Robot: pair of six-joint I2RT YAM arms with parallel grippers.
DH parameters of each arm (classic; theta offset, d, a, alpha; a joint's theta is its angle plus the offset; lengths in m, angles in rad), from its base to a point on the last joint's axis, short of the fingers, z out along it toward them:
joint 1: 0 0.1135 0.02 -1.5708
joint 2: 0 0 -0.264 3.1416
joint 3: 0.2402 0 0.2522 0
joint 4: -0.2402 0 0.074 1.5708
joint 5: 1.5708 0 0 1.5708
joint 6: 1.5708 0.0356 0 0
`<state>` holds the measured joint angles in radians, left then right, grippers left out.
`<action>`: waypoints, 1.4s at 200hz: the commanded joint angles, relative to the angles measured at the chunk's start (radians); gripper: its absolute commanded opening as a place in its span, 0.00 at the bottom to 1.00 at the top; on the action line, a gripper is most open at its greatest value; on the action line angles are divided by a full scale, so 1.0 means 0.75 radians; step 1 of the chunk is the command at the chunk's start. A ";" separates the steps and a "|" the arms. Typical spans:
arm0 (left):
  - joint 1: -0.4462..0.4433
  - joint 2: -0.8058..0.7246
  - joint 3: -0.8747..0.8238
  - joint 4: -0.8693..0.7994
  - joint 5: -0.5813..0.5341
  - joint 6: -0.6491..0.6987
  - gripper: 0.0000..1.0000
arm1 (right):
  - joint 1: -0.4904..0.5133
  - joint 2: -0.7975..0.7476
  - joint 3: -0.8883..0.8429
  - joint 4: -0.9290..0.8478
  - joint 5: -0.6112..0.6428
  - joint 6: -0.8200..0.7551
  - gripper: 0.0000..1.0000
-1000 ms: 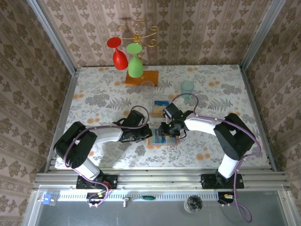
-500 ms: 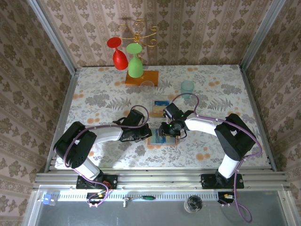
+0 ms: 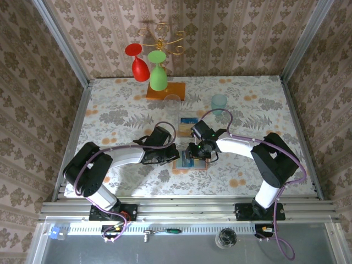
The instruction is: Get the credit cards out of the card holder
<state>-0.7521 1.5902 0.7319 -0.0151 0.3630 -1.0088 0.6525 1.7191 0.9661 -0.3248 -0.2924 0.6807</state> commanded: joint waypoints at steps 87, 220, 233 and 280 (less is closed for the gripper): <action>-0.016 0.076 0.034 0.045 0.048 0.022 0.03 | 0.007 -0.016 -0.019 0.022 -0.040 0.015 0.30; -0.016 0.063 0.003 0.013 0.034 0.027 0.03 | -0.019 -0.086 0.011 -0.039 -0.012 -0.019 0.30; -0.016 0.054 -0.002 0.011 0.030 0.026 0.03 | -0.027 -0.094 0.008 -0.041 -0.009 -0.026 0.30; -0.015 0.046 0.043 -0.016 0.027 0.038 0.03 | -0.045 -0.092 -0.017 -0.042 -0.014 -0.026 0.30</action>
<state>-0.7589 1.6428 0.7460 0.0143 0.3954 -1.0084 0.6254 1.6718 0.9657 -0.3222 -0.3145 0.6765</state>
